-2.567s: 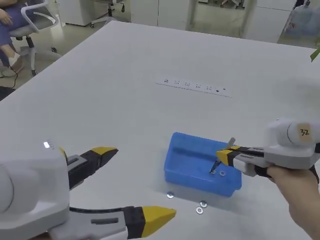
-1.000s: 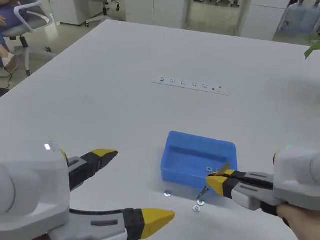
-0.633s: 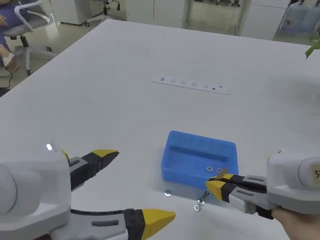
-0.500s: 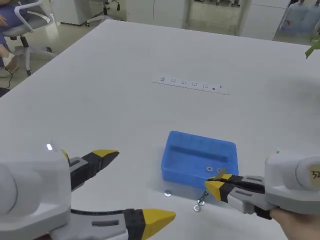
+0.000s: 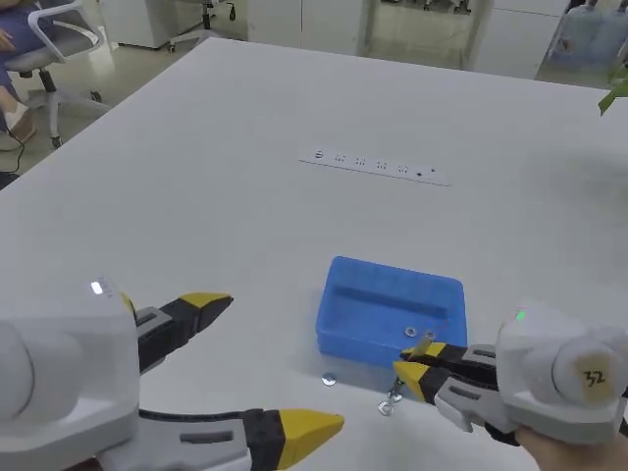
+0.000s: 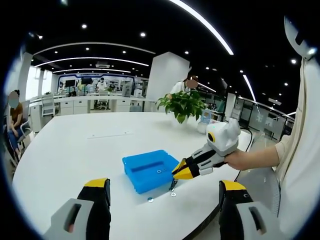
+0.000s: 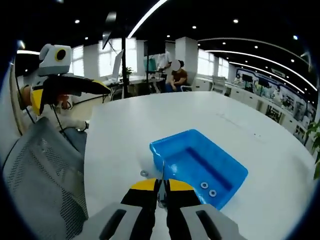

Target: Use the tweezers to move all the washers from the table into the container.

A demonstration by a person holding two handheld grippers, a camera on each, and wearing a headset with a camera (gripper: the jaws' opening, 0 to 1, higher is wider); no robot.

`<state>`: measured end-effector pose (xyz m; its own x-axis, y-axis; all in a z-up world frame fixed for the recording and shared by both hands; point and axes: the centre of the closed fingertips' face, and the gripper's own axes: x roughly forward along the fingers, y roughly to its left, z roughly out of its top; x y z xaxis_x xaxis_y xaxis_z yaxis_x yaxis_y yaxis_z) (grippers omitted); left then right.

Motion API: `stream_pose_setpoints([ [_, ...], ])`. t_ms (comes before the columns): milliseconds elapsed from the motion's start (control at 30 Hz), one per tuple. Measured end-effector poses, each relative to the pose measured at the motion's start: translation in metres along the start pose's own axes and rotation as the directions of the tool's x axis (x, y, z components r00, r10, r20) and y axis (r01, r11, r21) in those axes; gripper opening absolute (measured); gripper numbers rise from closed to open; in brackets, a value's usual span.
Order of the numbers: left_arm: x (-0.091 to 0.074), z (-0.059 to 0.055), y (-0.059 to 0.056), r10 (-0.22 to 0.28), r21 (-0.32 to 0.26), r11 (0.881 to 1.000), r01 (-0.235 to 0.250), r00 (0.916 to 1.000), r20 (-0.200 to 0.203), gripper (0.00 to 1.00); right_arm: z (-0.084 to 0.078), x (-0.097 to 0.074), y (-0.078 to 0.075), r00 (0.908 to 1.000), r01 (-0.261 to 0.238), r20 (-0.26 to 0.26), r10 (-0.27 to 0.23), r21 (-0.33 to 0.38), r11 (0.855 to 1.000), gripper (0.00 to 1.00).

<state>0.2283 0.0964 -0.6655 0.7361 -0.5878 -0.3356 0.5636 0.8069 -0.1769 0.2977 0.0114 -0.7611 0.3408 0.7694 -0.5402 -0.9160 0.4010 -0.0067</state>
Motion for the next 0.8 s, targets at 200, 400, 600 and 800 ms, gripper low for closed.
stream_pose_setpoints([
  [200, -0.0001, -0.0007, -0.0001, -0.001, 0.0, 1.0, 0.001, 1.0, -0.003, 0.91, 0.0, 0.0013, -0.0007, 0.9999, -0.01, 0.007, 0.01, 0.037, 0.999, 0.03],
  [400, 0.0008, 0.0003, -0.0011, -0.003, 0.002, 1.0, 0.003, 1.0, -0.001, 0.91, 0.0006, 0.0004, -0.002, 1.0, -0.001, 0.004, 0.001, 0.04, 0.999, 0.03],
  [600, 0.0011, 0.0003, -0.0022, -0.005, 0.005, 1.0, 0.005, 1.0, -0.002, 0.91, -0.0007, -0.0012, -0.0013, 1.0, -0.006, 0.003, 0.006, 0.053, 0.999, 0.03],
  [800, 0.0016, 0.0008, -0.004, -0.009, 0.004, 1.0, 0.009, 1.0, 0.0, 0.91, -0.003, -0.0025, 0.0008, 1.0, 0.0, -0.008, 0.0, 0.042, 0.999, 0.03],
])
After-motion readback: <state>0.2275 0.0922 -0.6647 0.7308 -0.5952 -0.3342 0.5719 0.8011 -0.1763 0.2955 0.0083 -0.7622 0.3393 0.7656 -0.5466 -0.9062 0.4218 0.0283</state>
